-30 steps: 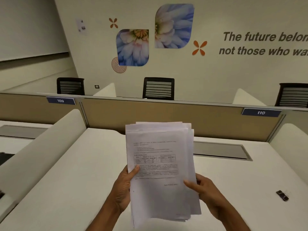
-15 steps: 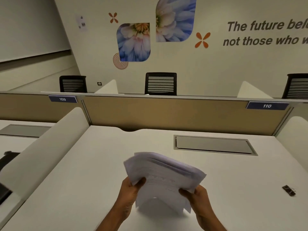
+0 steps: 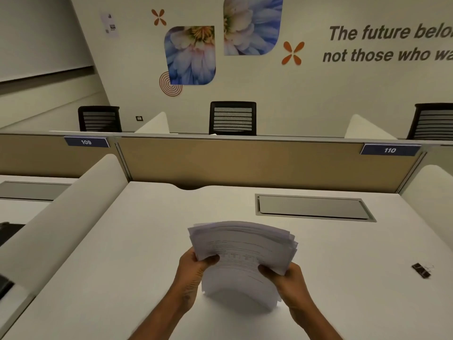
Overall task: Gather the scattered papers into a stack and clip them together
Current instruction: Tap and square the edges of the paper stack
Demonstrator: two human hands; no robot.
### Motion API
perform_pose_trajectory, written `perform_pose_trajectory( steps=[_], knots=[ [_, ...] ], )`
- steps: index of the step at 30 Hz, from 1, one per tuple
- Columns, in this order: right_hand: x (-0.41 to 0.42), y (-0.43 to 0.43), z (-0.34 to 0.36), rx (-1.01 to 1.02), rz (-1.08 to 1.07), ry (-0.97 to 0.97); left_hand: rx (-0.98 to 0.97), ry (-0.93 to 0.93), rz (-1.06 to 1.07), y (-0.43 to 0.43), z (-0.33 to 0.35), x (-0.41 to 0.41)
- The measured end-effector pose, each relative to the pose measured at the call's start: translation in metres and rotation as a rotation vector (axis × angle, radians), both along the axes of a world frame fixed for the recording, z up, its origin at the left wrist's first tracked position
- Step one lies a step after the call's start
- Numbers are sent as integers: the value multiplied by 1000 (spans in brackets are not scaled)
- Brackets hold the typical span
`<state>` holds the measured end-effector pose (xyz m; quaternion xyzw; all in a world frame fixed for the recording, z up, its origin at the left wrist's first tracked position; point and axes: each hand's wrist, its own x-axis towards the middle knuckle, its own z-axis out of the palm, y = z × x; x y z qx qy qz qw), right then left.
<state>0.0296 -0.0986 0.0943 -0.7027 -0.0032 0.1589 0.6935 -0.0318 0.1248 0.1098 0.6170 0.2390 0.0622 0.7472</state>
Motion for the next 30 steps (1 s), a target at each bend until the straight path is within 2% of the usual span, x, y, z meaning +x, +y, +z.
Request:
perform_pose_trajectory(
  steps=[3, 14, 22, 25, 30],
  knots=[
    [-2, 0, 2, -9, 10, -22, 19, 7, -48, 0, 0, -3],
    [-11, 5, 9, 38, -68, -67, -5, -29, 44, -15, 8, -6],
    [-11, 9, 18, -6, -118, -138, 117, -4, 26, -29, 12, -1],
    [-13, 8, 17, 47, -180, -141, 67, -45, 65, -25, 13, -3],
    [-17, 4, 4, 37, -151, -78, 69, 1, 72, -24, 2, -10]
  ],
)
